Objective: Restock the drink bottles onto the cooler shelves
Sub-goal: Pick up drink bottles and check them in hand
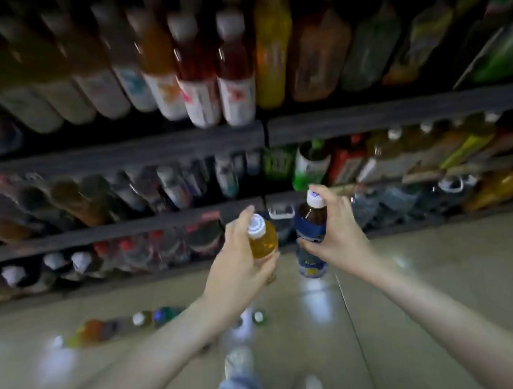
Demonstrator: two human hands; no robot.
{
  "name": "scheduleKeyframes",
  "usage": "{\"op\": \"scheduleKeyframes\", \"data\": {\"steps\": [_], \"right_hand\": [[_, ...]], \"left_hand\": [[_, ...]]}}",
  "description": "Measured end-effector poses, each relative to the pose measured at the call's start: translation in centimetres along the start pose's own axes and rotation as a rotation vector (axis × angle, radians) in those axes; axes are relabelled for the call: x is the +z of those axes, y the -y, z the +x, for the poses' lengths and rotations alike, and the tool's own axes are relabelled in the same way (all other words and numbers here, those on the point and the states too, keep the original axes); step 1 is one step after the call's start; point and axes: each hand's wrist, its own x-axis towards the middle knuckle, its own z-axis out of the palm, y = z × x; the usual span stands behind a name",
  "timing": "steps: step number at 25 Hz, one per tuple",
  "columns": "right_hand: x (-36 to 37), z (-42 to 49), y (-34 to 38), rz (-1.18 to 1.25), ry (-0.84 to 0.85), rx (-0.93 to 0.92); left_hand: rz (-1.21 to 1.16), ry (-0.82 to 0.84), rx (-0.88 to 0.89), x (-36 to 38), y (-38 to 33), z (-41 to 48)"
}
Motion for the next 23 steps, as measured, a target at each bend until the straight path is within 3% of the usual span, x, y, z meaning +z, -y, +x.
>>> {"op": "scheduleKeyframes", "data": {"steps": [4,9,12,17,23], "right_hand": [[12.6,-9.0,-15.4,-0.065,0.034,0.124],[27.7,-18.4,-31.6,-0.023,0.001,0.381],[34.5,-22.3,-38.9,0.006,-0.015,0.508],[41.1,-24.7,-46.3,-0.036,-0.037,0.556],[42.0,-29.0,-47.7,-0.021,-0.045,0.586]], "left_hand": [[0.116,0.211,-0.139,15.1,11.9,-0.1],[0.174,0.375,-0.13,32.7,29.3,1.4],[0.152,0.371,-0.101,40.8,37.6,1.2],[0.163,0.359,-0.198,49.0,45.2,1.6],[0.118,0.363,-0.222,50.9,48.0,0.6]]}}
